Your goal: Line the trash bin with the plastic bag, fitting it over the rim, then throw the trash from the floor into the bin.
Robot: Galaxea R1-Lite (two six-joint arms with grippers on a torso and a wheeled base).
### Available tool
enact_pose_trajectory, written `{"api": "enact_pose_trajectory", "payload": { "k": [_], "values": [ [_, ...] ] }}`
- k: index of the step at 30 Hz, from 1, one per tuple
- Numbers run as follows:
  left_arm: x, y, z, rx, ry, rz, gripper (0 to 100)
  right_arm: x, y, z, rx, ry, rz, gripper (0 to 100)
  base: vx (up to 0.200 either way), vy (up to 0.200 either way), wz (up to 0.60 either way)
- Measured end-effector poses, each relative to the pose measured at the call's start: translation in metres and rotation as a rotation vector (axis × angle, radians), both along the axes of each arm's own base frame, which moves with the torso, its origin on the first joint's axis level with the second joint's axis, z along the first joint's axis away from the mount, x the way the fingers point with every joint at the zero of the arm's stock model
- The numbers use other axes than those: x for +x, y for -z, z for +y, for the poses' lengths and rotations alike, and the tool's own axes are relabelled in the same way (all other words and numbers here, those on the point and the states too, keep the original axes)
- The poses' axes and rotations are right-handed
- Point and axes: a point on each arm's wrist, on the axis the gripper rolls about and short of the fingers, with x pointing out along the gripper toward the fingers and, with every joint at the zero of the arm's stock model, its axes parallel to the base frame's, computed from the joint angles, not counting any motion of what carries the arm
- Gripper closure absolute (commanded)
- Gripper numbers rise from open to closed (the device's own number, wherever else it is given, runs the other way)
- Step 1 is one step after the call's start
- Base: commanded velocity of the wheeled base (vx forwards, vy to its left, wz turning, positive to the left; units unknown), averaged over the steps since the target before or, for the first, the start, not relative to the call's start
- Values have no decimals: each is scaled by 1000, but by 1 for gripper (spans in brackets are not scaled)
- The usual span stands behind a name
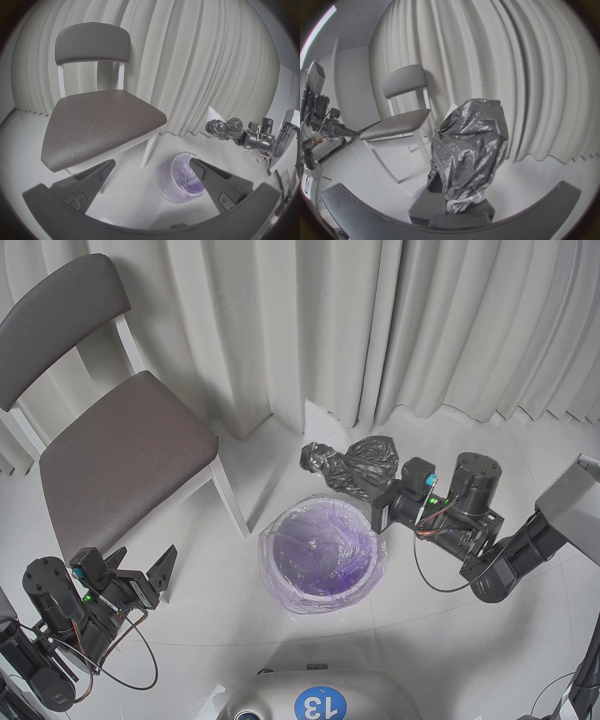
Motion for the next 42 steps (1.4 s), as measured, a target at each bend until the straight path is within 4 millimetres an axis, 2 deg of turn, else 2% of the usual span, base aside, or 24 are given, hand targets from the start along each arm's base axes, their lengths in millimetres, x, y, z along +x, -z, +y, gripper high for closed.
{"api": "enact_pose_trajectory", "payload": {
  "k": [5,13,20,25,35,39,42],
  "values": [
    [4,4,4,5,-24,20,0,-7,10,15,-14,-31,22,100,0,0,0],
    [14,9,17,12,-93,41,0,-7,5,9,64,-27,118,100,0,0,0],
    [19,9,17,20,-96,36,0,4,-21,12,114,-22,77,100,0,0,0],
    [20,5,16,18,-92,12,0,14,-40,1,123,16,62,100,0,0,0],
    [10,-8,13,20,-57,-48,0,16,-82,-29,10,109,293,100,0,0,0],
    [4,-12,11,61,-35,-71,0,11,-97,-34,-27,138,379,100,0,0,0],
    [0,-13,11,82,-22,-80,0,6,-99,-30,-45,155,432,100,0,0,0]
  ]
}}
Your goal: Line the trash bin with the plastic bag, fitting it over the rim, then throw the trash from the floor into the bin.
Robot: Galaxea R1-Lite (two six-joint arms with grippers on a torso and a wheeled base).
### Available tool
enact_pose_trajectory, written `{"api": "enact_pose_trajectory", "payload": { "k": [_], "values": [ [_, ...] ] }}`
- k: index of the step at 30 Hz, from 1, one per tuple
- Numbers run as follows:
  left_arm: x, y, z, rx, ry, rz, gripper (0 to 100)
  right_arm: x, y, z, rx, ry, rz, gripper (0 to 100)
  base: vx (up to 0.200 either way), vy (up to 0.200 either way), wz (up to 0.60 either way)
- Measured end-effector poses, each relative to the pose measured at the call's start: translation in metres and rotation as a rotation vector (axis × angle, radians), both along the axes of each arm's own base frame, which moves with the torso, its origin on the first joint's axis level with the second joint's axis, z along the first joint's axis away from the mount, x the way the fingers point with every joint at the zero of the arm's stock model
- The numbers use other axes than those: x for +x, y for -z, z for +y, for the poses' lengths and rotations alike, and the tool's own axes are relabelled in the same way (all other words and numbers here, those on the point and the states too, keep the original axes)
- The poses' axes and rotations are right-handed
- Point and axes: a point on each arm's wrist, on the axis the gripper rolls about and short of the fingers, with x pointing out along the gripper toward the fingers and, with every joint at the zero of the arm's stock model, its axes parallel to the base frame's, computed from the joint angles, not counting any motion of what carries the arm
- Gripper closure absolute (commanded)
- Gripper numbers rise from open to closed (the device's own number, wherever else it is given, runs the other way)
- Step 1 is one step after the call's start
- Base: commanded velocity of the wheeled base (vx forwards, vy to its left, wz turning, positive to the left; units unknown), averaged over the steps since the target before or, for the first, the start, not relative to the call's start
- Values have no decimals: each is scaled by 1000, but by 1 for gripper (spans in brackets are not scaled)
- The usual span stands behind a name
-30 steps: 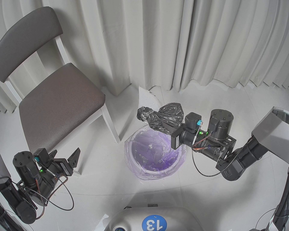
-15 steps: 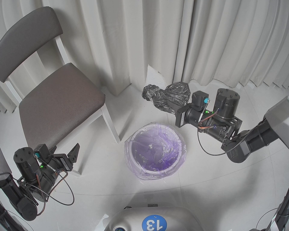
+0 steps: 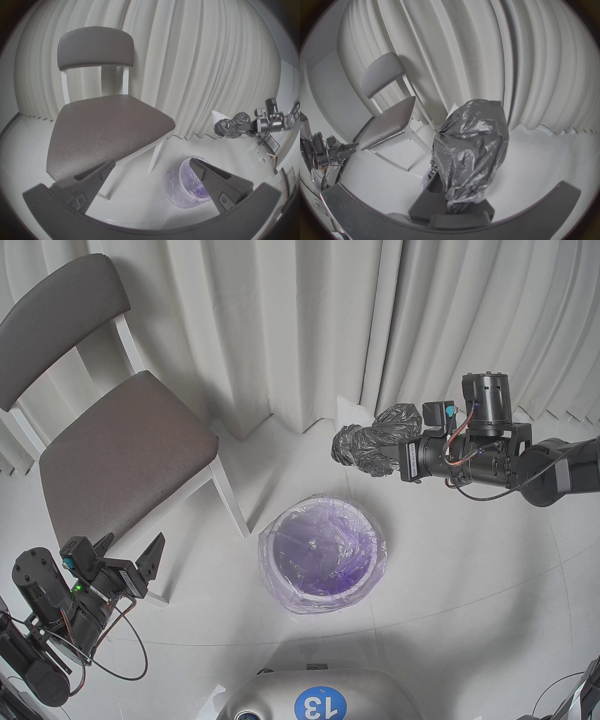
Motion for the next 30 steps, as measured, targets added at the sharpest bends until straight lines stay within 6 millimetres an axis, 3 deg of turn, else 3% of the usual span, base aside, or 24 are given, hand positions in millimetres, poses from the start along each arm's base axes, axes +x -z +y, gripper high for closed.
{"api": "enact_pose_trajectory", "payload": {
  "k": [4,16,30],
  "values": [
    [-4,-1,0,5,8,-6,0,0,11,14,3,17,59,100,0,0,0],
    [-1,5,1,-94,-21,37,0,3,92,66,-68,-40,255,100,0,0,0],
    [-4,-1,7,-105,-100,1,0,31,156,67,-133,-6,359,100,0,0,0]
  ]
}}
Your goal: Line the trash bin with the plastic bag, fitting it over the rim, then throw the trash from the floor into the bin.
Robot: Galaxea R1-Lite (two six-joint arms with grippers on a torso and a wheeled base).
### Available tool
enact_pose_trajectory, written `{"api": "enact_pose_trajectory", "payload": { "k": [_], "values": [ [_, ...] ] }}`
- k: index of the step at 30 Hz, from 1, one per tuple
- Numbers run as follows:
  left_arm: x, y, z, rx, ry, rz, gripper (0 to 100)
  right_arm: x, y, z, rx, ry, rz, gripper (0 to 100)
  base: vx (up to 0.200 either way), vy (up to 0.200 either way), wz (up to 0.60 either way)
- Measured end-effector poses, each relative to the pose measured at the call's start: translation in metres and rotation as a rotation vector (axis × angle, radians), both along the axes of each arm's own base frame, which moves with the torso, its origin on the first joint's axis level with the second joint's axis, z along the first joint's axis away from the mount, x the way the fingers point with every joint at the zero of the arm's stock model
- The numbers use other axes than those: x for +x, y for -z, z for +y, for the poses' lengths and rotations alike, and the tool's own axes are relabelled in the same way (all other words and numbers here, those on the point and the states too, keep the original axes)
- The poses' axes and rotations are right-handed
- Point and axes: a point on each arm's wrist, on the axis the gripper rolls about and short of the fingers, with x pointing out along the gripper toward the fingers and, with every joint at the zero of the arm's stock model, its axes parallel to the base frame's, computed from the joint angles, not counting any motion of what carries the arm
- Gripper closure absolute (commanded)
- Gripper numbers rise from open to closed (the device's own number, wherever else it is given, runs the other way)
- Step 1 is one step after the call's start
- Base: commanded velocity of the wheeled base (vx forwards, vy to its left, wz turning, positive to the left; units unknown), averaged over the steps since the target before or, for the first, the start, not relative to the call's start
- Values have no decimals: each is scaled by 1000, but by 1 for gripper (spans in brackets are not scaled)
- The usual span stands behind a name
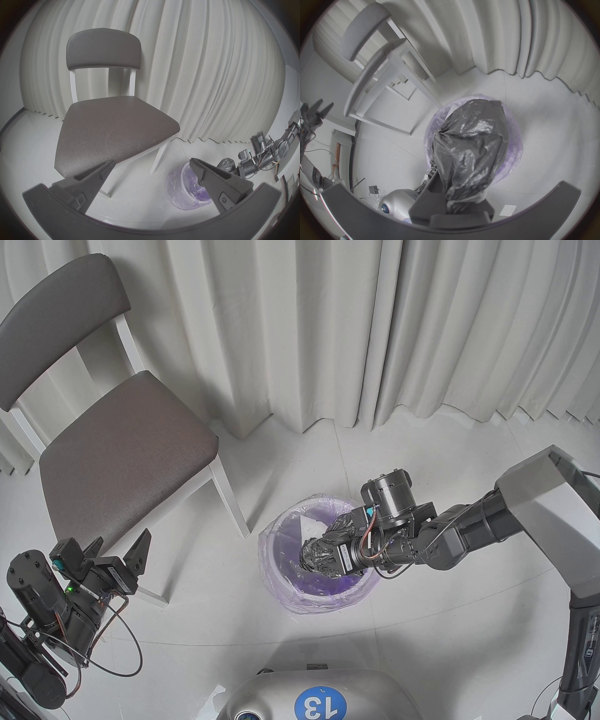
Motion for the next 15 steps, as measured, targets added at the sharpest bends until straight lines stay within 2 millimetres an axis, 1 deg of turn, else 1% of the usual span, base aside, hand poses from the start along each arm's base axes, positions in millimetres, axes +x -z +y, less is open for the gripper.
{"api": "enact_pose_trajectory", "payload": {
  "k": [5,9,15],
  "values": [
    [-2,-2,1,-4,-12,-13,0,18,16,0,-22,18,28,100,0,0,0],
    [-3,-4,1,-7,-18,-21,0,34,24,1,-42,27,47,100,0,0,0],
    [-3,-5,2,-10,-22,-25,0,49,36,0,-116,5,99,100,0,0,0]
  ]
}}
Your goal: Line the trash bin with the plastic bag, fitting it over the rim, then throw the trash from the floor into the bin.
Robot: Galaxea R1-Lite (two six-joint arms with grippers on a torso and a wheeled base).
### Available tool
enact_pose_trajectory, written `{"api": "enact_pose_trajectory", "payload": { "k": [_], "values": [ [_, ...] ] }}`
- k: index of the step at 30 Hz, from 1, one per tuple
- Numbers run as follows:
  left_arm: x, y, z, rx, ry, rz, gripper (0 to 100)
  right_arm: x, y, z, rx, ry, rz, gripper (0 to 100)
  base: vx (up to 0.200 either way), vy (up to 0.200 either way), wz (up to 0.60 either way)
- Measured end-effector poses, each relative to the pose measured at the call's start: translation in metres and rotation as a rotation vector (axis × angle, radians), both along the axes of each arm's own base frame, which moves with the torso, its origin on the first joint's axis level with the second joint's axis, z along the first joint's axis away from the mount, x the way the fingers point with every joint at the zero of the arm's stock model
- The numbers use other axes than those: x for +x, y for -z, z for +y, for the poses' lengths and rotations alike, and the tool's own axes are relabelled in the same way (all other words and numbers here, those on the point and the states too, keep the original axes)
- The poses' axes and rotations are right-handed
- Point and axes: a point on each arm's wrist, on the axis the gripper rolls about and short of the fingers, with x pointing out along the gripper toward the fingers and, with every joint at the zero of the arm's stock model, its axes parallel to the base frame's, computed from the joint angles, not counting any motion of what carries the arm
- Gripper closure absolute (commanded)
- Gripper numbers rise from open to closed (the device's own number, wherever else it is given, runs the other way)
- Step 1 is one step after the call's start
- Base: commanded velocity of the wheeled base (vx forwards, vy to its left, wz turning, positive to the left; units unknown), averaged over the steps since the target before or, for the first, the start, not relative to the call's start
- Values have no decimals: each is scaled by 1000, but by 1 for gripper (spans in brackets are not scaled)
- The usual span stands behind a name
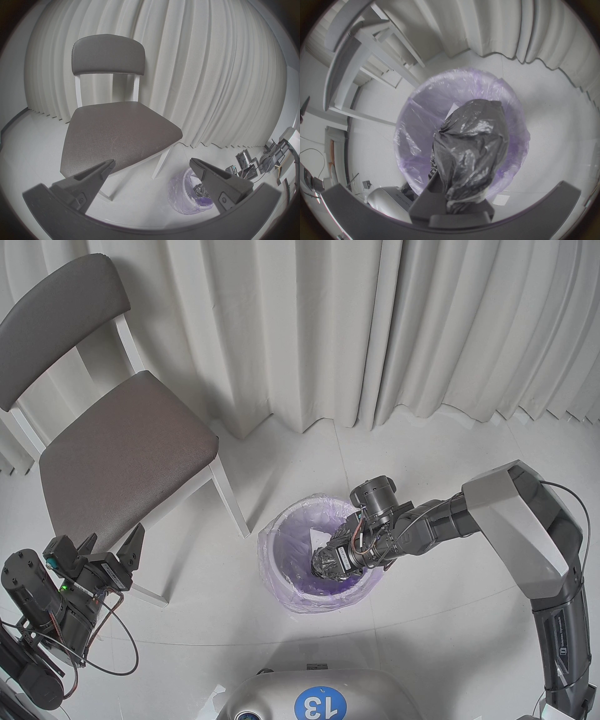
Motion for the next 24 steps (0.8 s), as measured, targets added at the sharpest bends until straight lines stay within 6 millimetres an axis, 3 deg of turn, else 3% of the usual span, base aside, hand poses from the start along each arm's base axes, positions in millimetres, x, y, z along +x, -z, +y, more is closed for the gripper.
{"api": "enact_pose_trajectory", "payload": {
  "k": [10,24],
  "values": [
    [0,0,0,-1,-1,-1,0,23,13,8,-73,-27,2,100,0,0,0],
    [0,0,0,-2,-1,-1,0,25,29,18,-190,-106,-44,100,0,0,0]
  ]
}}
